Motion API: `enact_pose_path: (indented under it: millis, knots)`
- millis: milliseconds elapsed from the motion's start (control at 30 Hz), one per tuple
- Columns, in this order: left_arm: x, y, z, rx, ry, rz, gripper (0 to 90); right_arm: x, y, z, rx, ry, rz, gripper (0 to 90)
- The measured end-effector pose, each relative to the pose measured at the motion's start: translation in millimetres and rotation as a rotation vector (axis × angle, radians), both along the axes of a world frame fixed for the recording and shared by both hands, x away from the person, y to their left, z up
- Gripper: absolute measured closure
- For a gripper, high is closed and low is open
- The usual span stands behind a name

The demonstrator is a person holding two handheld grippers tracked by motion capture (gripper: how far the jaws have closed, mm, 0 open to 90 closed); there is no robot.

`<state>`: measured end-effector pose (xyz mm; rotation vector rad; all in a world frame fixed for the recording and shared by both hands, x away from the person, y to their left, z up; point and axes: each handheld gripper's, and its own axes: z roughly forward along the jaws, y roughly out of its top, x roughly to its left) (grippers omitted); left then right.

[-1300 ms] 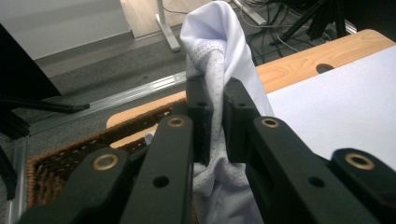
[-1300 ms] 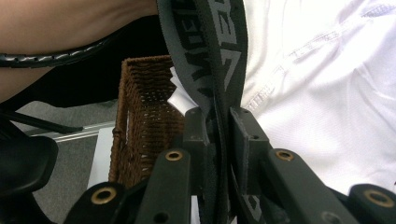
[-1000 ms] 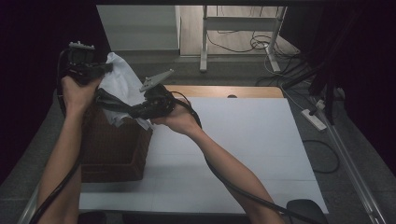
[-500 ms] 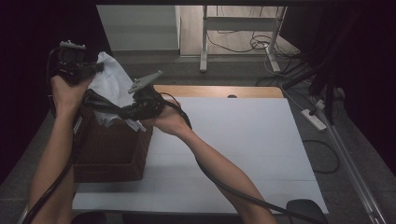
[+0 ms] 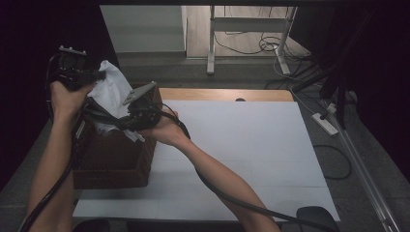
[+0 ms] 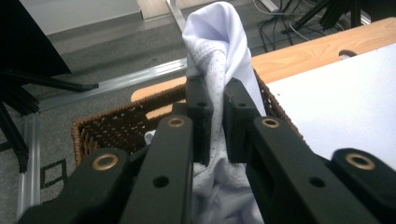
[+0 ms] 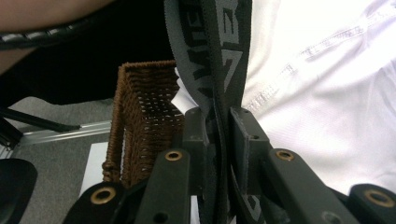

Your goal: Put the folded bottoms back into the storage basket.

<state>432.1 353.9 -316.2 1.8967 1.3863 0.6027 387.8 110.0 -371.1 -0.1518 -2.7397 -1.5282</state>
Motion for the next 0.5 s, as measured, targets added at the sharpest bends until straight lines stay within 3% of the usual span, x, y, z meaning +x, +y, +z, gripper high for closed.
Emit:
enact_pose_path:
  millis: [167, 500]
  knots:
    - [1.3, 1.9, -5.2, 0.024, 0.032, -0.009, 83.2, 0.3, 5.5, -9.7, -0.014, 0.008, 0.004, 77.9]
    - [2.7, 3.8, -16.1, 0.041, 0.047, -0.003, 83.2, -1.7, 17.4, -25.5, -0.029, 0.012, -0.003, 77.8]
